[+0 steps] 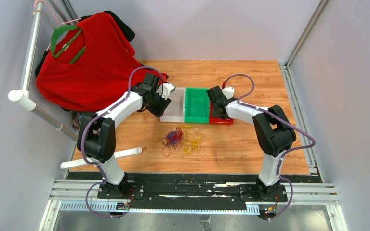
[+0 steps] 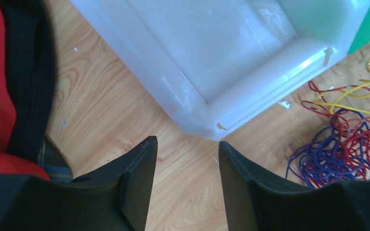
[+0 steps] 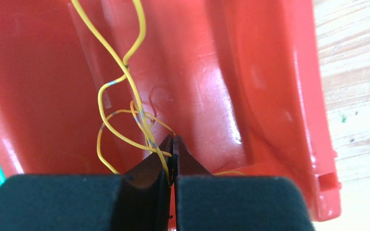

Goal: Untangle the cables

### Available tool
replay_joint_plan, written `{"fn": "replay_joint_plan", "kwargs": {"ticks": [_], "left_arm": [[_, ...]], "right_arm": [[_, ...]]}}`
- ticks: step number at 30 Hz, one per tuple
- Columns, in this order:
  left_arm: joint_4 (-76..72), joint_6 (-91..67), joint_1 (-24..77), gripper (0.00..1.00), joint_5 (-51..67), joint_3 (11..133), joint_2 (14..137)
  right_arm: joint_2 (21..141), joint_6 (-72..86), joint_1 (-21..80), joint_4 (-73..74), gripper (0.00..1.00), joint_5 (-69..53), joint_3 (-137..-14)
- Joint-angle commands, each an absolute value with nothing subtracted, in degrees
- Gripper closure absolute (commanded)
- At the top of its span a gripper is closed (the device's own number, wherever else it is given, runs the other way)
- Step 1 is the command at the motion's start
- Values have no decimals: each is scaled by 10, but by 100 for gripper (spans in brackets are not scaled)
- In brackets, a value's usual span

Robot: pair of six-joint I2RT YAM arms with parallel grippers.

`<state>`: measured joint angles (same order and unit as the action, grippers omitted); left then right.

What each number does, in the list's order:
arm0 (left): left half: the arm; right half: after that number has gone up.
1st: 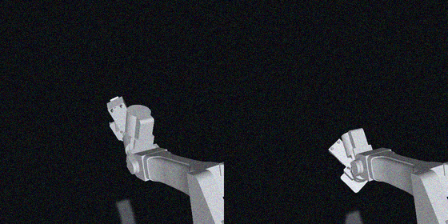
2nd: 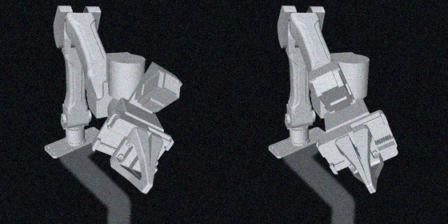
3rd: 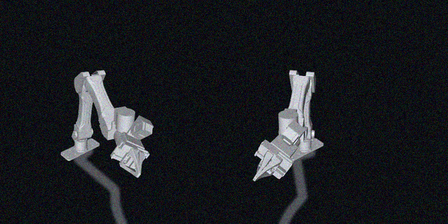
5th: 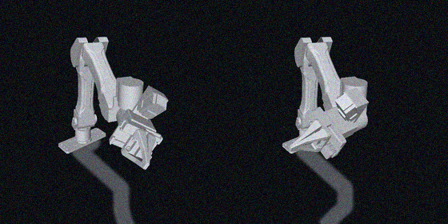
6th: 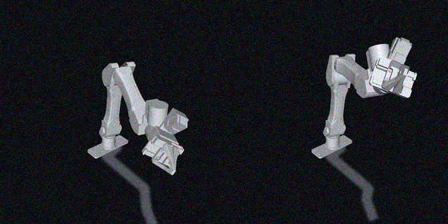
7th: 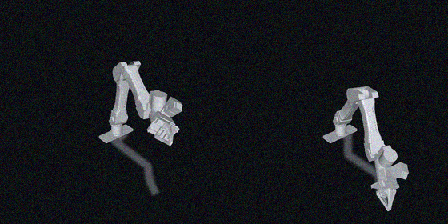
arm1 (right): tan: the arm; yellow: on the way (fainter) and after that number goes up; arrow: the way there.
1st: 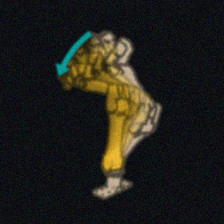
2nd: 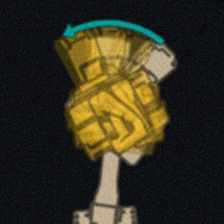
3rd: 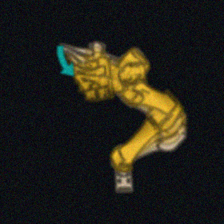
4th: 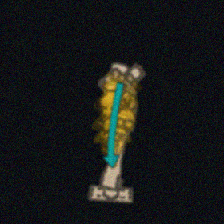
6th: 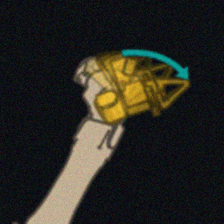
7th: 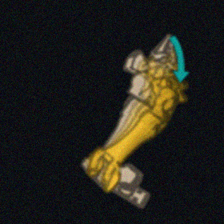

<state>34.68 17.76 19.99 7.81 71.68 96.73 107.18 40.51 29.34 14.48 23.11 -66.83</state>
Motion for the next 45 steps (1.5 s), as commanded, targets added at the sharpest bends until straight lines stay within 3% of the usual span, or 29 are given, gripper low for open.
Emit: {"fn": "replay_joint_plan", "kwargs": {"ticks": [1, 8, 11, 13, 17, 30, 37, 41, 45], "left_arm": [[303, 190, 198, 50, 71, 736, 986], [295, 201, 198, 68, 96, 739, 976], [307, 206, 198, 68, 116, 735, 943], [316, 216, 198, 68, 130, 730, 918], [367, 237, 198, 67, 156, 735, 878], [486, 264, 198, 61, 203, 757, 787], [545, 270, 197, 31, 251, 761, 776], [549, 271, 198, 22, 273, 729, 768], [558, 270, 198, 21, 281, 716, 768]], "right_arm": [[1067, 459, 322, 188, 99, 238, -641], [1049, 422, 313, 191, 99, 251, -658], [1046, 382, 296, 192, 83, 239, -687], [1045, 357, 287, 198, 58, 226, -707], [1029, 342, 282, 198, 47, 209, -706], [948, 297, 281, 198, 49, 208, -712], [870, 258, 340, 183, 47, 220, -681], [846, 262, 436, 153, 47, 234, -613], [841, 267, 490, 60, 47, 167, -531]]}}
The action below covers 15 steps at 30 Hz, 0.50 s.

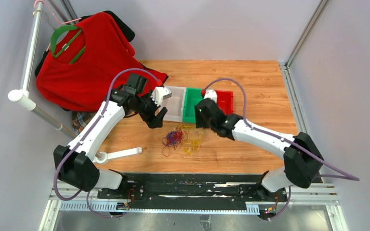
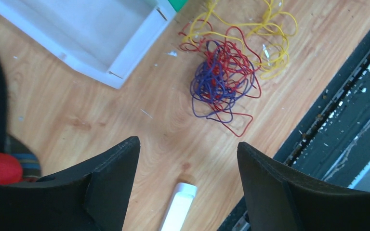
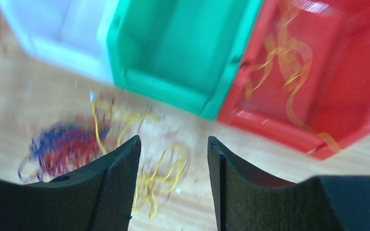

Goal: Untangle the cables

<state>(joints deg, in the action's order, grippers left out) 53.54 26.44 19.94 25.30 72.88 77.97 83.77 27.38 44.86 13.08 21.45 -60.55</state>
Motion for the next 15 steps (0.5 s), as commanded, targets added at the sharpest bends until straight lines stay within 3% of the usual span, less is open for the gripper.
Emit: {"fn": "replay_joint_plan", "kwargs": {"ticks": [1, 15], "left_arm": [[562, 272, 199, 22, 284, 716, 766], [597, 296, 199, 22, 320, 699, 737]], "right_arm": [[847, 260, 498, 34, 46, 147, -515], [1016, 125, 501, 30, 47, 97, -588]]}}
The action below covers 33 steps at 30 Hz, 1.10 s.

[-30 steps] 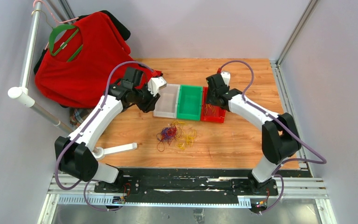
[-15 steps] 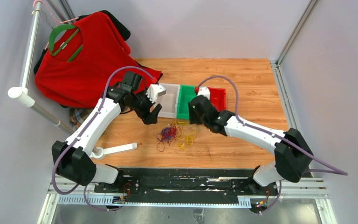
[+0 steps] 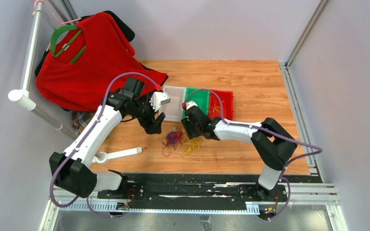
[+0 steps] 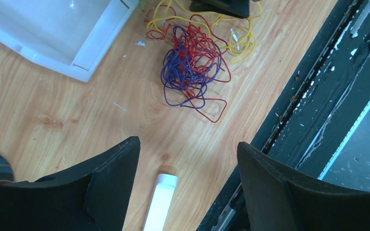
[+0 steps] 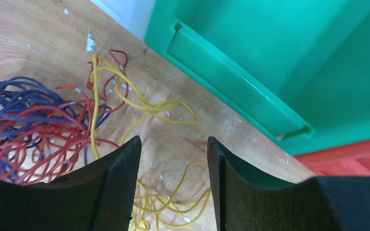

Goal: Untangle the cables

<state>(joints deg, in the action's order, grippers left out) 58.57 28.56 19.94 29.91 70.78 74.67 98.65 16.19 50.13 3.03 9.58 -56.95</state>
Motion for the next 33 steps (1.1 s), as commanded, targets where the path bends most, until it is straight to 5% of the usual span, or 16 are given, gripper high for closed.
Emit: {"fn": "replay_joint_plan", "kwargs": {"ticks": [1, 5, 12, 26, 33], "left_arm": [[597, 296, 198, 22, 320, 699, 737], [599, 296, 198, 23, 326, 699, 738], [600, 298, 199, 24, 326, 701, 736], [606, 291, 199, 25, 346, 715, 728], [606, 291, 199, 25, 349, 711, 735]], "right_arm": [[1023, 124, 501, 27, 47, 102, -588], [1047, 124, 500, 21, 57, 108, -598], [996, 141, 501, -23, 99, 71, -551], [834, 132, 500, -40, 99, 58, -482], [858, 131, 505, -54, 64, -9, -478]]}}
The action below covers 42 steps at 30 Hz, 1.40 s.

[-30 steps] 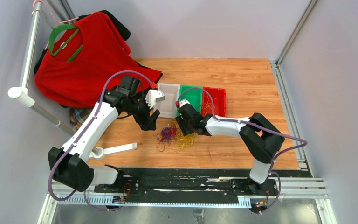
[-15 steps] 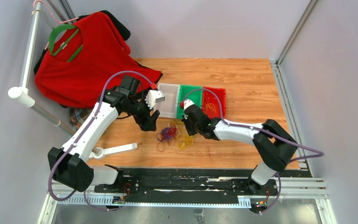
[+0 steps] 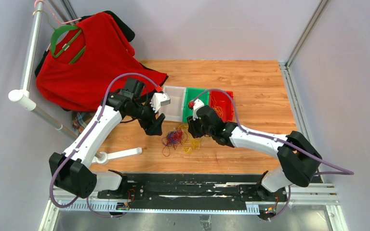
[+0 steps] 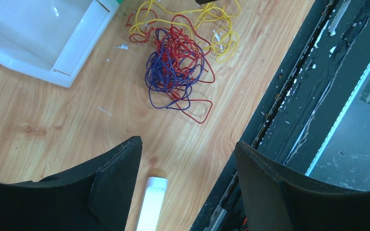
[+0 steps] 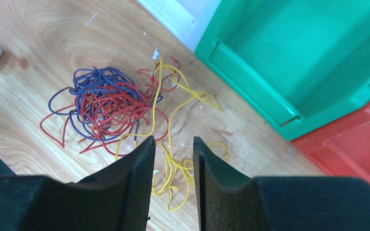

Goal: Untangle the cables

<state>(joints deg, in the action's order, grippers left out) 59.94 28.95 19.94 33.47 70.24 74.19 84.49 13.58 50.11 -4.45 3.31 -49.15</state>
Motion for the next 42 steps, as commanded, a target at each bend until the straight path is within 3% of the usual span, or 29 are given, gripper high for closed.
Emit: {"fn": "replay_joint_plan", "kwargs": {"ticks": [1, 5, 15, 19, 26, 34, 42], "left_arm": [[605, 292, 199, 25, 348, 710, 736], [605, 295, 199, 25, 356, 708, 739], [585, 282, 226, 25, 371, 696, 815], [546, 267, 248, 24, 362, 695, 846], [465, 233, 293, 27, 342, 689, 918], [432, 236, 312, 44, 328, 686, 976], [410, 260, 320, 81, 260, 613, 949]], "right_arm": [[862, 132, 506, -55, 63, -18, -476], [866, 148, 510, -81, 63, -41, -449], [913, 165, 510, -93, 80, -78, -440], [911, 171, 510, -93, 99, -77, -434], [817, 185, 509, -102, 99, -59, -380], [720, 193, 509, -82, 99, -61, -340], [598, 184, 485, -24, 99, -23, -330]]}}
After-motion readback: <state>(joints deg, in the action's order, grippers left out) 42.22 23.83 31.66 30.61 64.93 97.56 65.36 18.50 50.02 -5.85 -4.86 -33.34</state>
